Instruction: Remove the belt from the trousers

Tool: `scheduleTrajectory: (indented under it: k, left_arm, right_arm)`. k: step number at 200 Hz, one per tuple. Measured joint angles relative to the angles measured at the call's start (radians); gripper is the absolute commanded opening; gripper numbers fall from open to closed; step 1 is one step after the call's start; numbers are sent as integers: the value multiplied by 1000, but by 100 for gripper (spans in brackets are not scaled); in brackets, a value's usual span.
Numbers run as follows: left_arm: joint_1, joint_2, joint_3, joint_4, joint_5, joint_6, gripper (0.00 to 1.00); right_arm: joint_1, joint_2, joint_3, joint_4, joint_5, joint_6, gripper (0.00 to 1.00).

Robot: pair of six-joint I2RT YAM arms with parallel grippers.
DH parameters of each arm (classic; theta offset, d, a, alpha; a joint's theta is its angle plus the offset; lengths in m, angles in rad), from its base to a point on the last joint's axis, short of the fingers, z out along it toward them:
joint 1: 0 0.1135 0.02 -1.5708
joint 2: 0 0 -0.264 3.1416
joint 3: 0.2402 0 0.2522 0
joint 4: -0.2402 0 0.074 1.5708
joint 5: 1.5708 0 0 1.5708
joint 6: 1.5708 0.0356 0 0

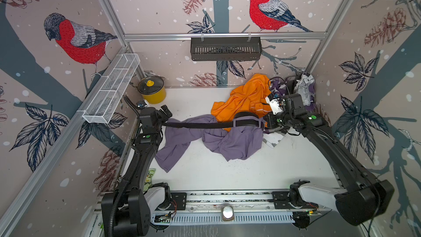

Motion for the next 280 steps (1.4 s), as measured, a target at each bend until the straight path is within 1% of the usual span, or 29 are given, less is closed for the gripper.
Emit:
scheduleTrajectory:
  k: [16, 31, 42, 50, 68, 80, 96, 117, 134, 177, 204, 224, 238, 248, 253, 264, 280]
  left_arm:
    - [-18, -10, 32, -58, -21, 9, 100]
    - [-27, -13, 54, -104, -12, 27, 100]
    - [-68, -19, 62, -123, -9, 60, 100]
    - [-131, -24, 69, -130, -2, 93, 100]
    - [-344, 0, 96, -125, 17, 202, 100]
    - [-460, 34, 103, -115, 18, 269, 100]
    - [-572, 78, 97, -113, 22, 338, 100]
    - [-685, 113, 64, -82, 22, 404, 100]
    - [-737, 147, 45, -50, 24, 445, 100]
    - [-814, 253, 55, 27, 39, 517, 100]
    - [-846, 333, 74, 70, 39, 542, 99]
    - [-853, 396, 87, 100, 22, 547, 90]
    - [-854, 437, 94, 128, -12, 547, 82]
    - [-854, 462, 104, 142, -41, 546, 79]
    - [-854, 471, 109, 150, -55, 545, 75]
    - [-854, 488, 122, 171, -89, 538, 63]
    - [-855, 498, 132, 195, -124, 536, 37]
  right_arm:
    - [5, 6, 3, 1, -2, 0, 0]
    - [6, 9, 5, 5, -4, 0, 0]
    - [8, 11, 9, 5, -5, 0, 0]
    - [9, 12, 13, 6, -8, 0, 0]
    - [11, 13, 19, 8, -13, 0, 0]
    - [11, 13, 21, 8, -16, -1, 0]
    - [11, 13, 21, 8, -16, -1, 0]
    - [11, 12, 21, 8, -19, 0, 0]
    - [11, 10, 21, 8, -20, 0, 0]
    - [11, 7, 22, 10, -27, -1, 0]
    - [11, 2, 23, 12, -37, -1, 0]
    - [11, -1, 23, 12, -41, 0, 0]
    - [11, -4, 21, 16, -44, 0, 0]
    - [11, -7, 19, 16, -45, 0, 0]
    - [11, -9, 18, 15, -45, 0, 0]
    - [11, -14, 17, 15, -45, 0, 0]
    - [11, -19, 16, 17, -45, 0, 0]
